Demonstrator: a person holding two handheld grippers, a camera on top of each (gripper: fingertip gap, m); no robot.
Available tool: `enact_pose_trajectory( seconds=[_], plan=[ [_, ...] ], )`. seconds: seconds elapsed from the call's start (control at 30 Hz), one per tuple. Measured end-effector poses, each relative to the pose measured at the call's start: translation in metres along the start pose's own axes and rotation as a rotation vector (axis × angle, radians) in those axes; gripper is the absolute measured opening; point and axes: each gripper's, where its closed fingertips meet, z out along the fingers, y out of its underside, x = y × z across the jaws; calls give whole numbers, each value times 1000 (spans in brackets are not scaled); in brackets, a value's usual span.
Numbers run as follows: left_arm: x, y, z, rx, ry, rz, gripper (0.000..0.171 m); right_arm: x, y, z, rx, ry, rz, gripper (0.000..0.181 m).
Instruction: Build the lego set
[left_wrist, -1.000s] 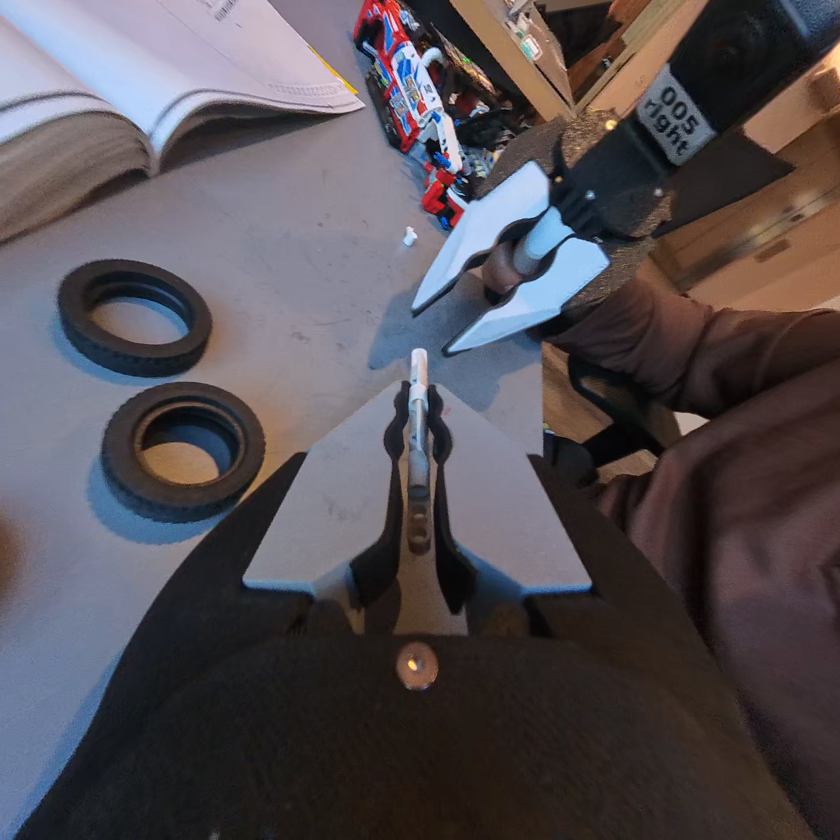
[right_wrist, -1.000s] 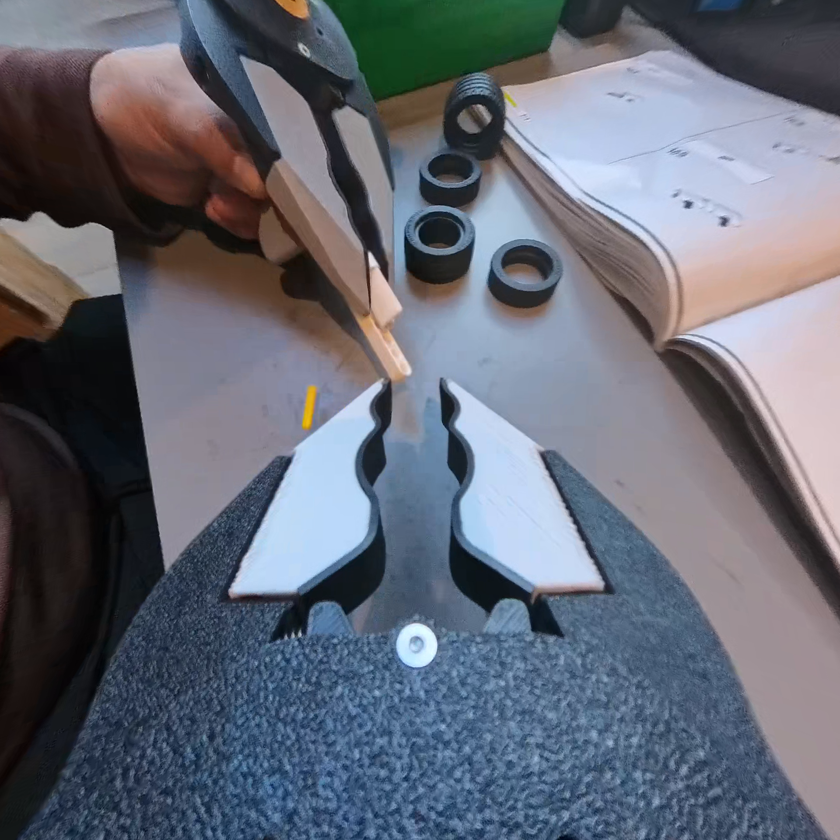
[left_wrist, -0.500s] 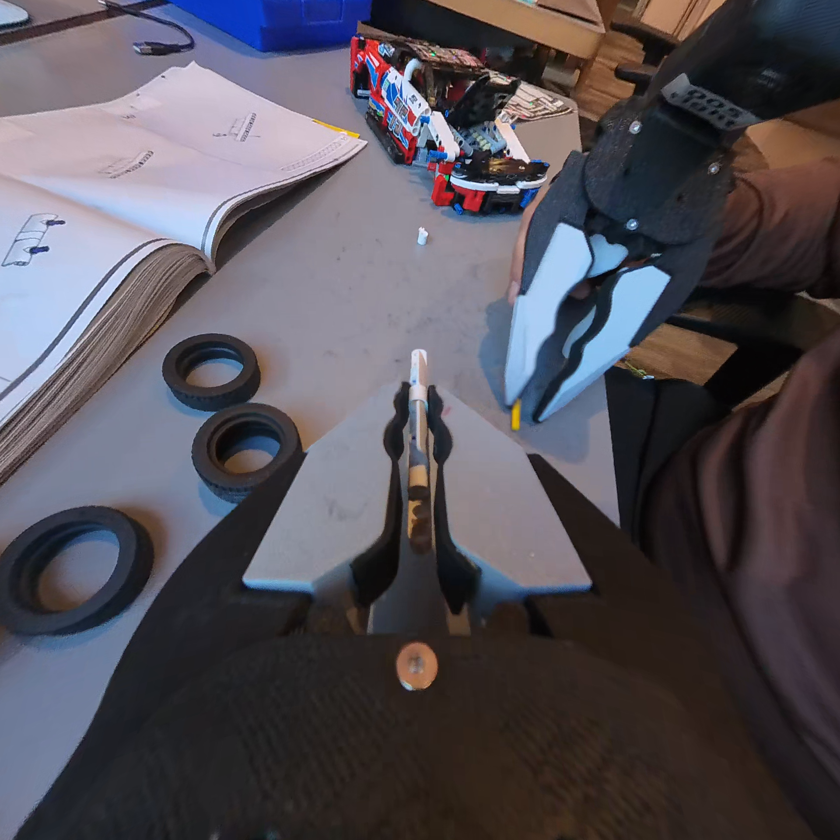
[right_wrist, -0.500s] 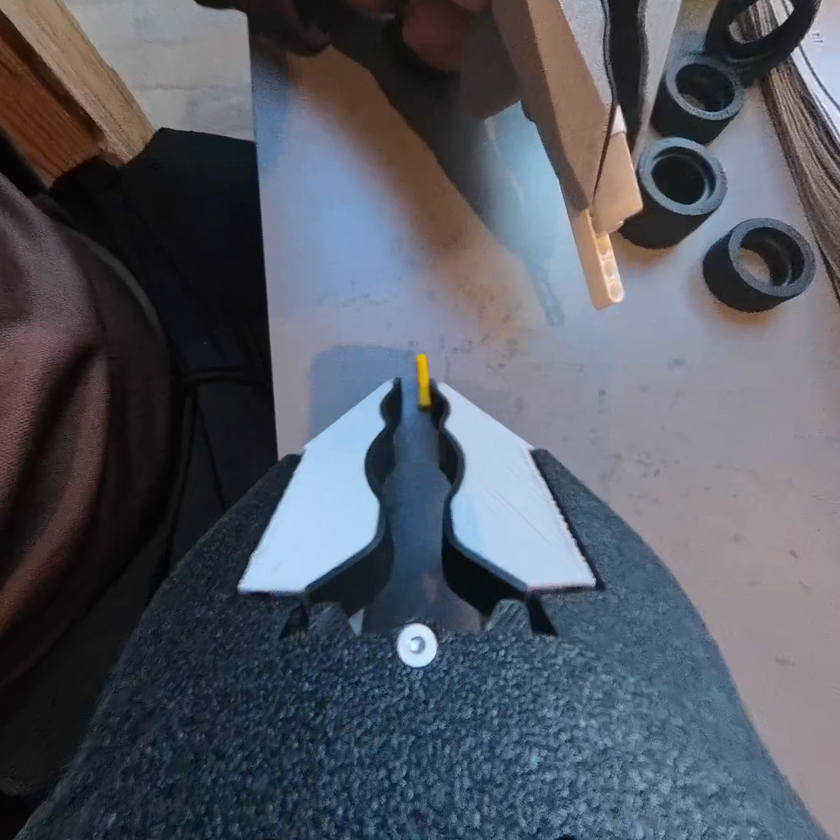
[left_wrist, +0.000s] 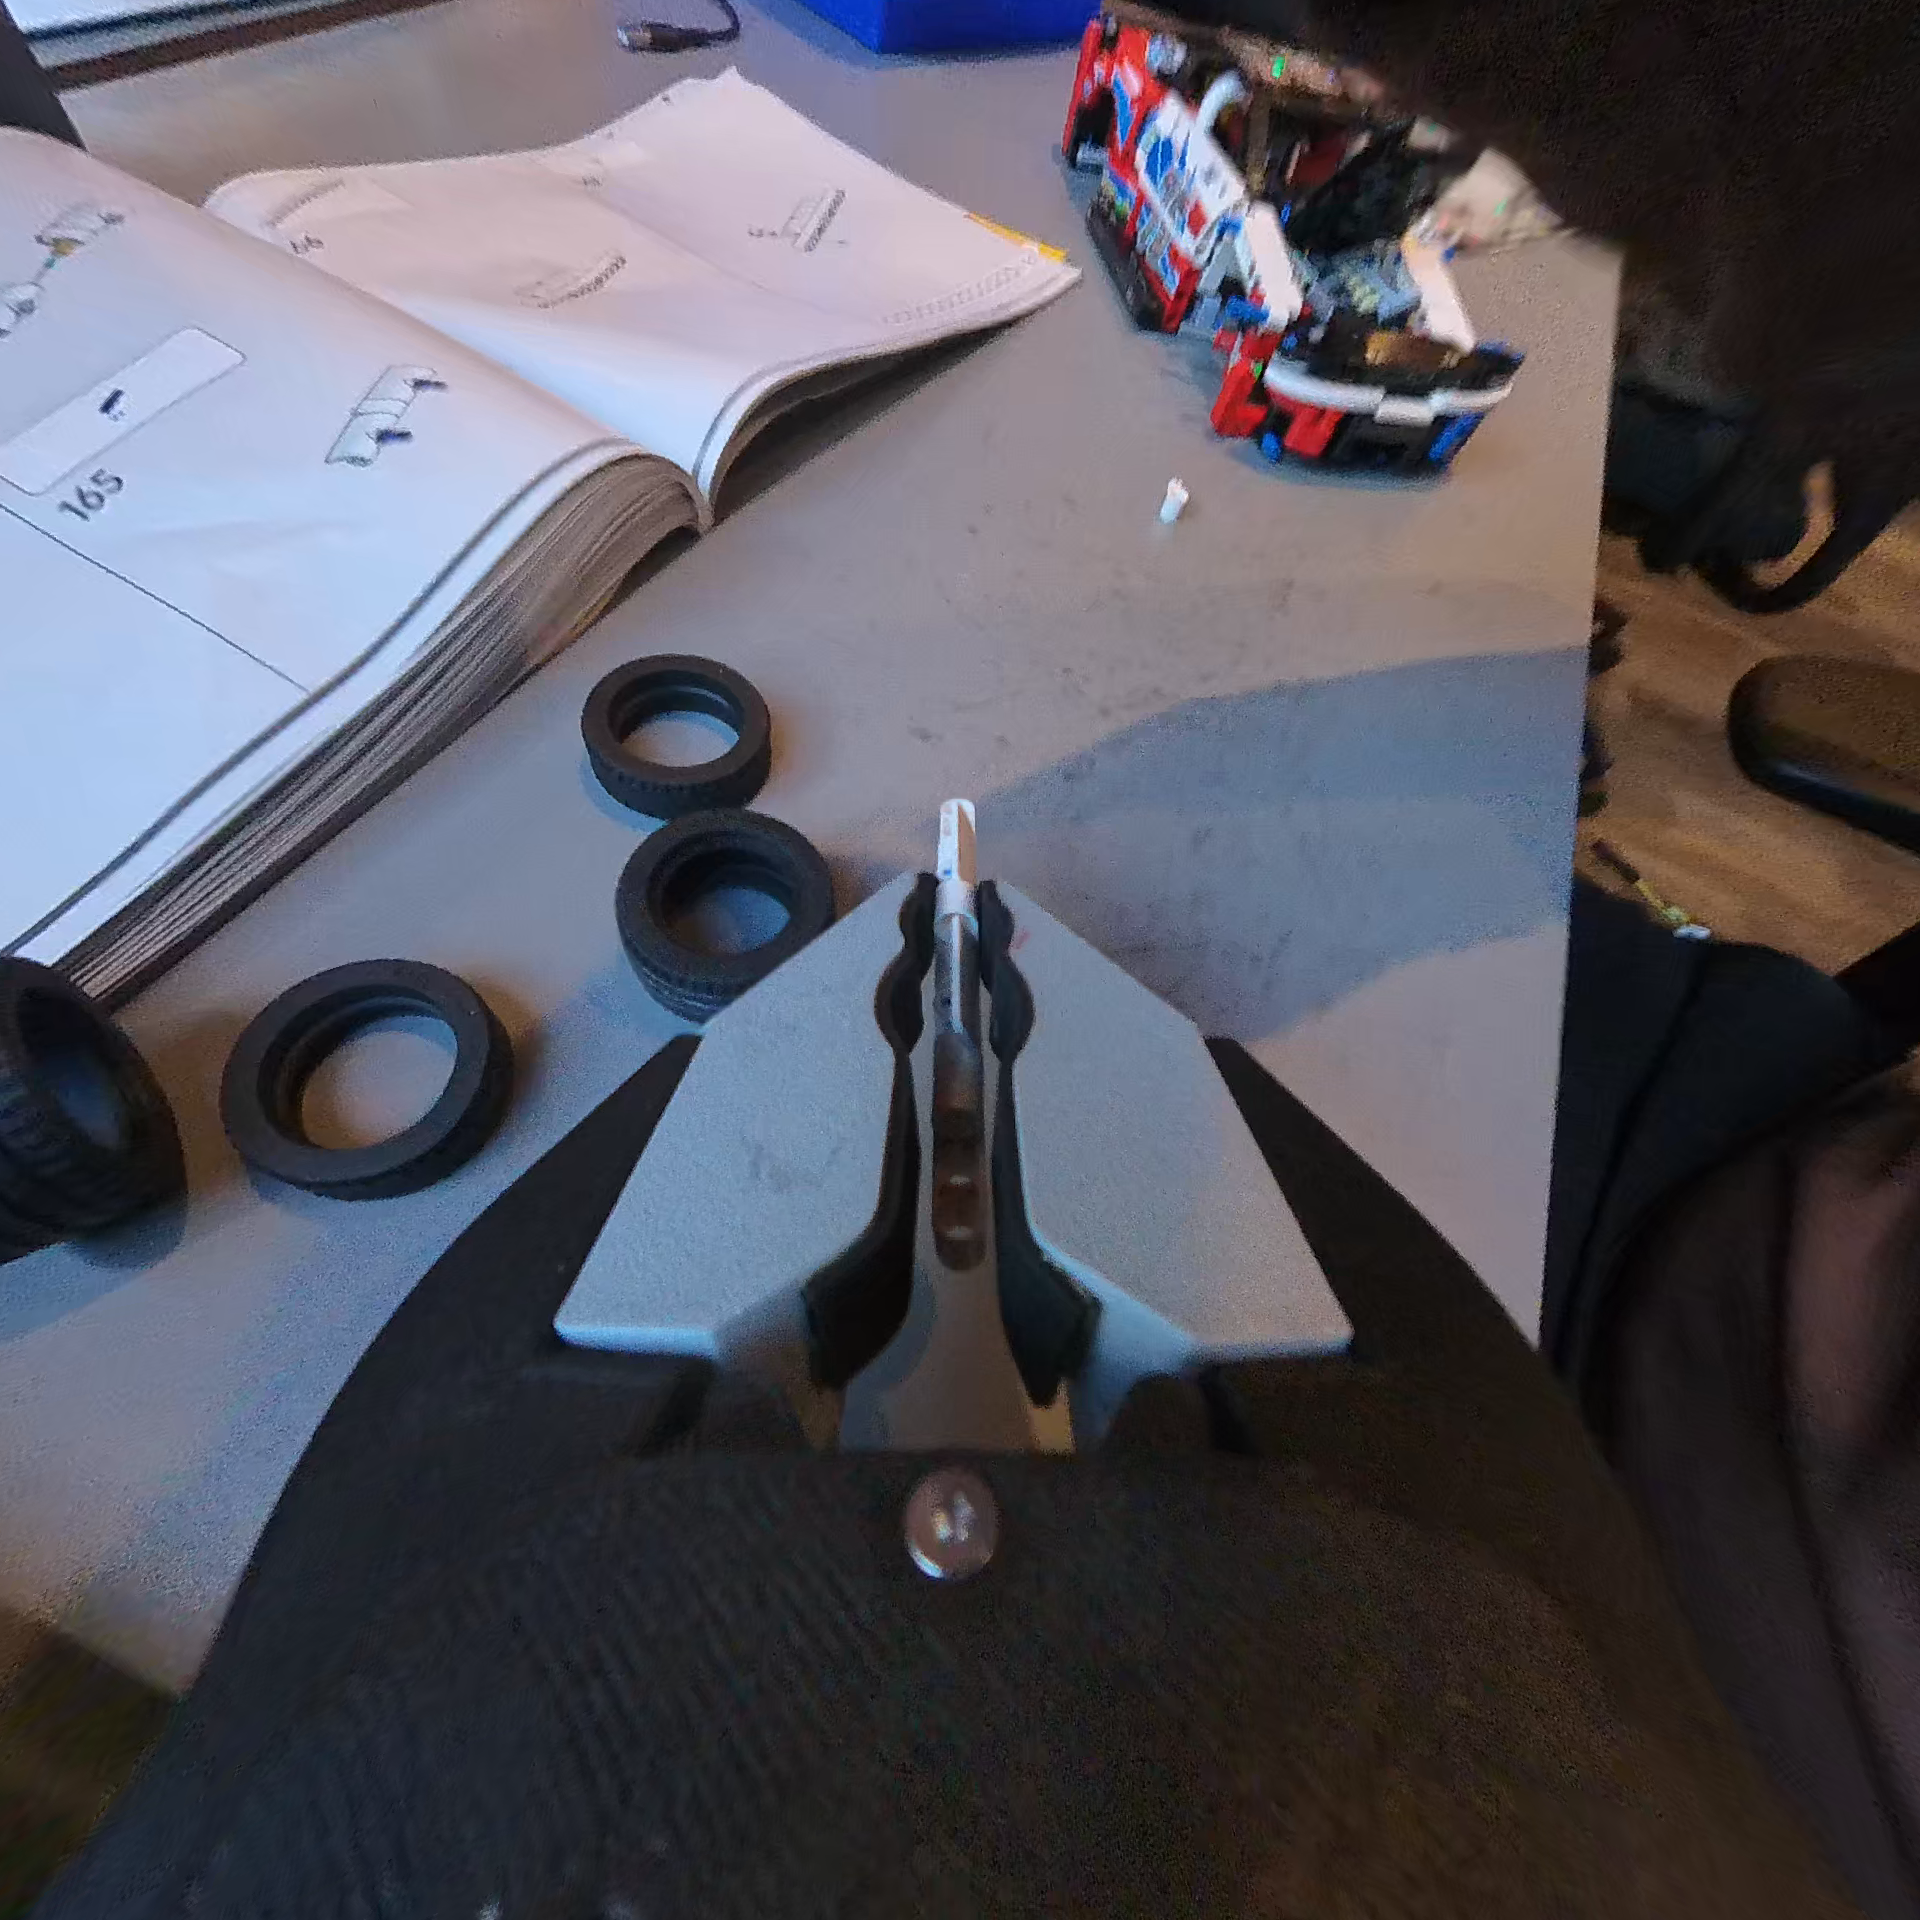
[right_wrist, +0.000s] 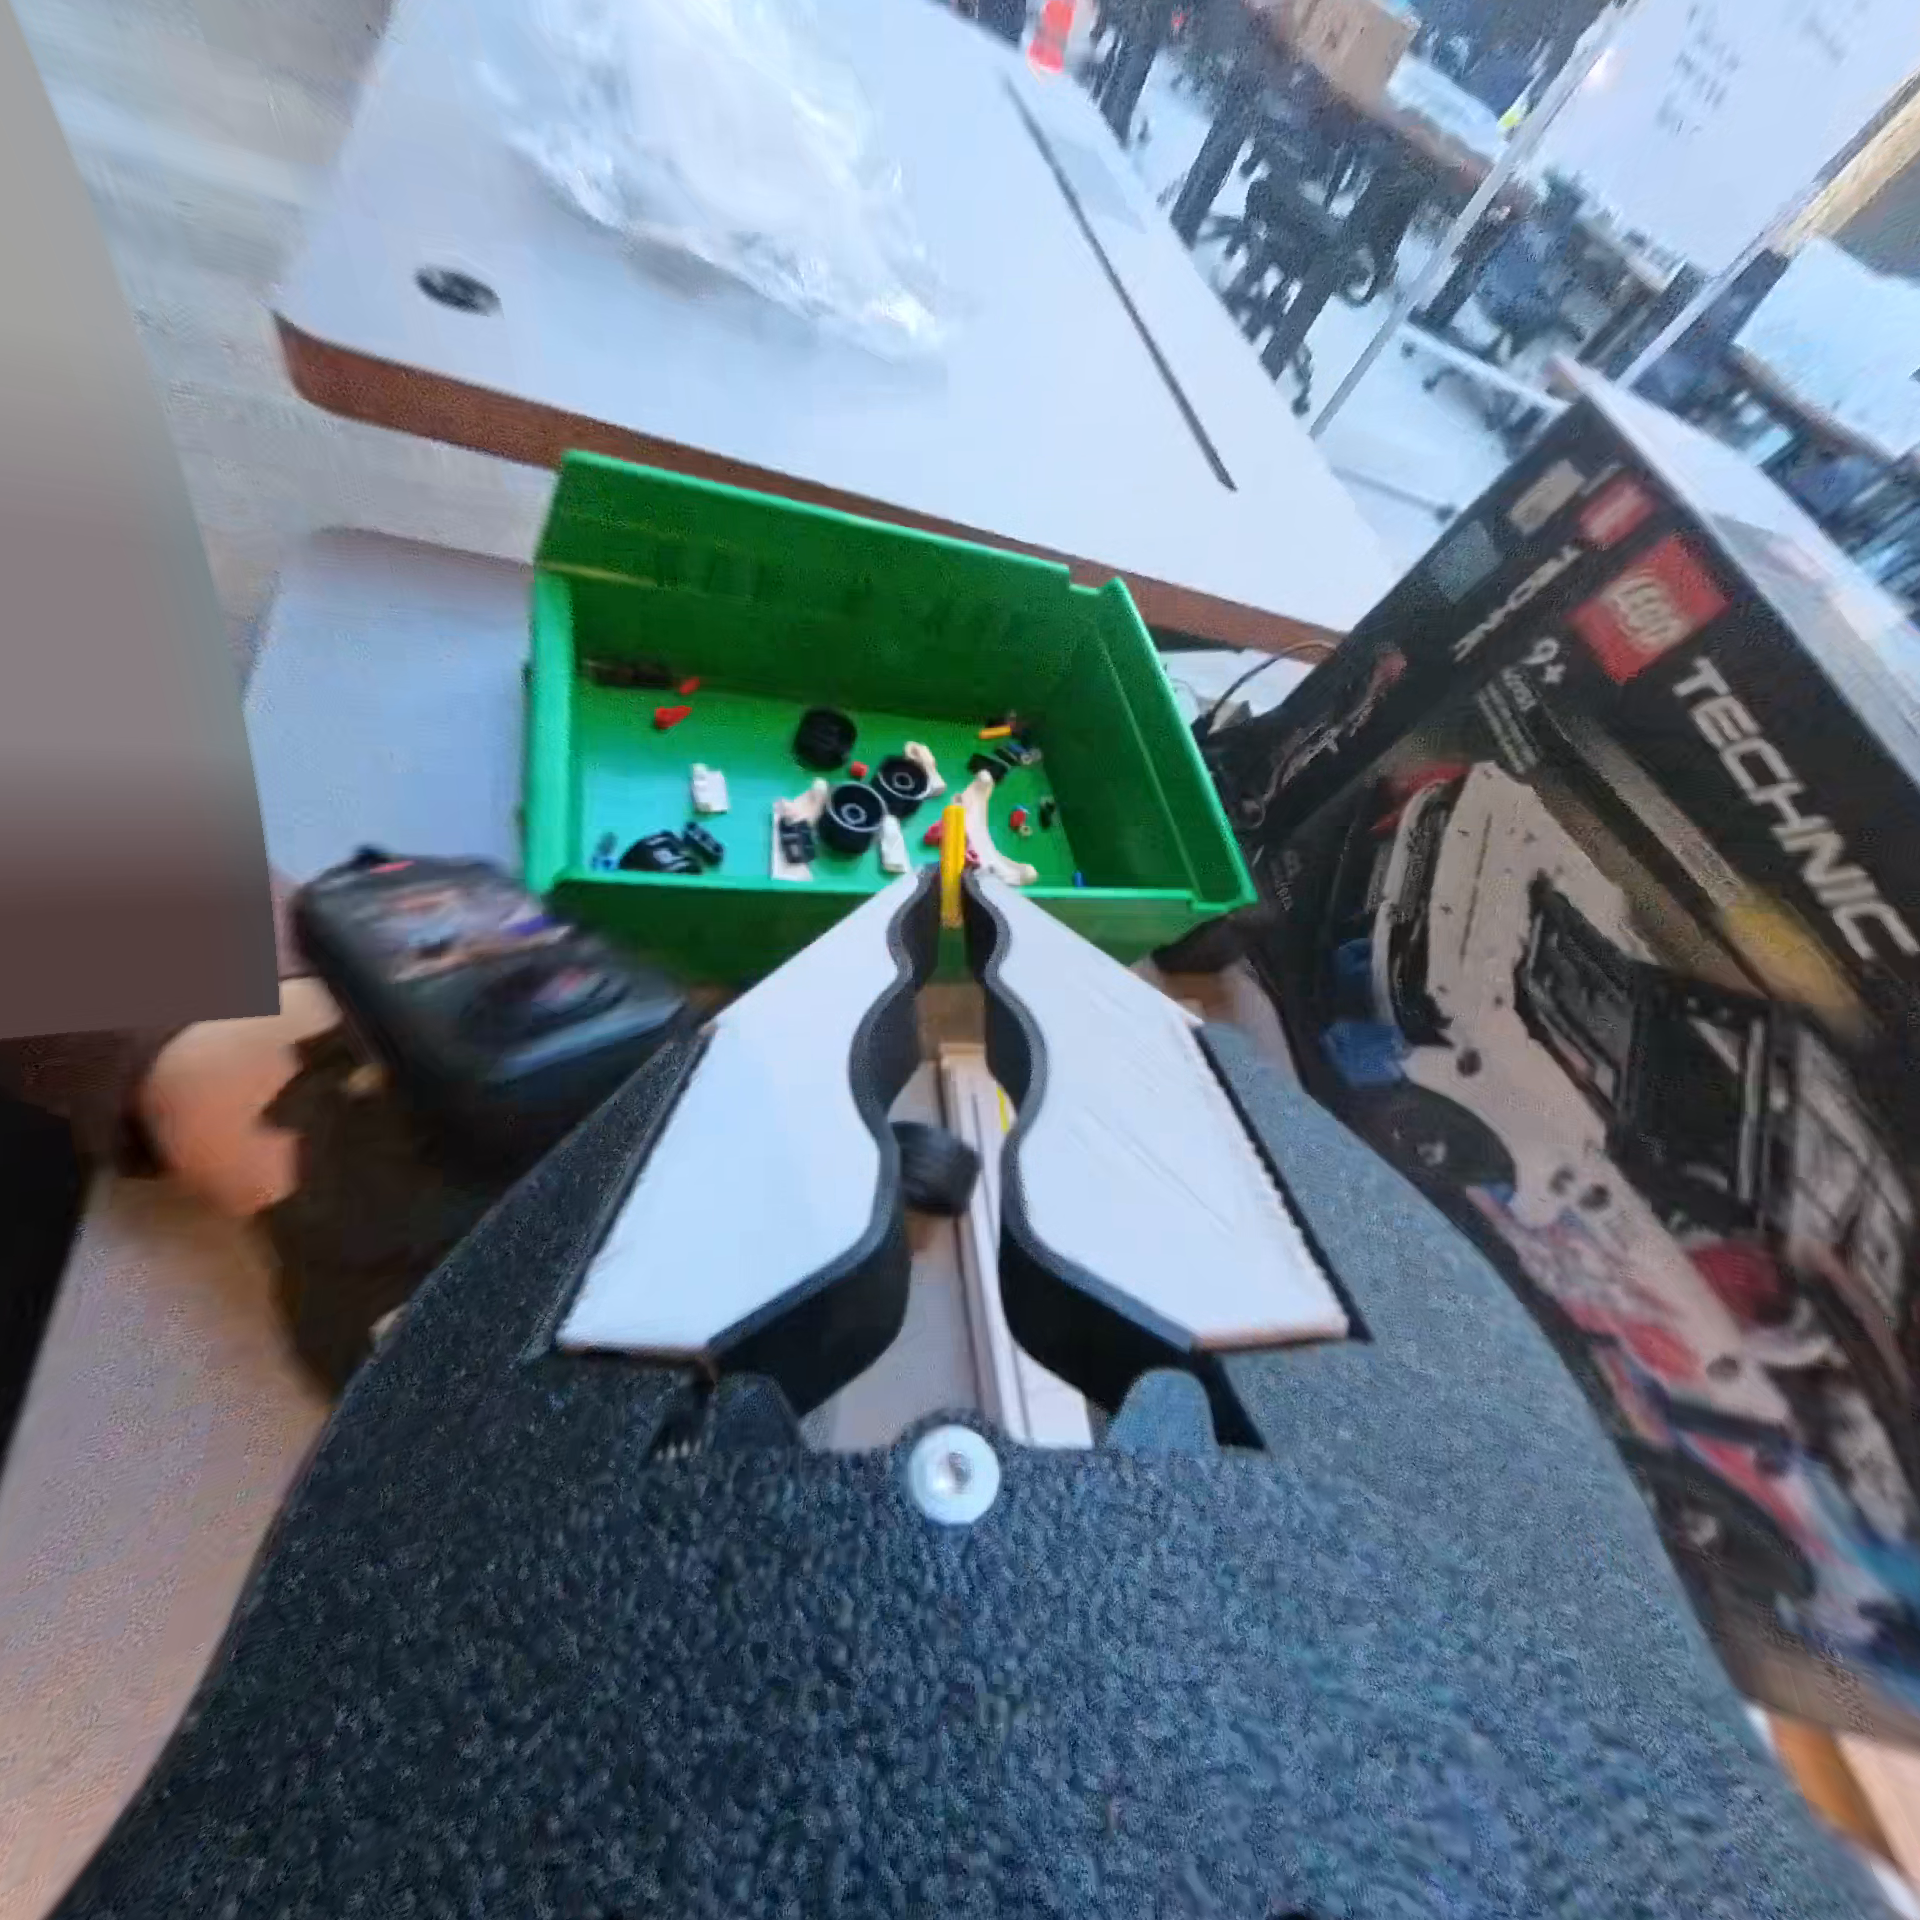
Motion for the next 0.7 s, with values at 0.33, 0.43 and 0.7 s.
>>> enact_pose_trajectory(
  seconds=[0.33, 0.43, 0.7],
  plan=[
    [9, 7, 0, -35, 17, 55, 5, 49, 25, 94, -307, -58, 158, 29],
    [13, 9, -1, -44, 42, 59, 5, 54, 70, 9, -425, 32, 91, 28],
    [30, 40, 17, -269, 106, 164, 5, -26, 280, -193, -1015, 9, 206, 20]
  ],
)
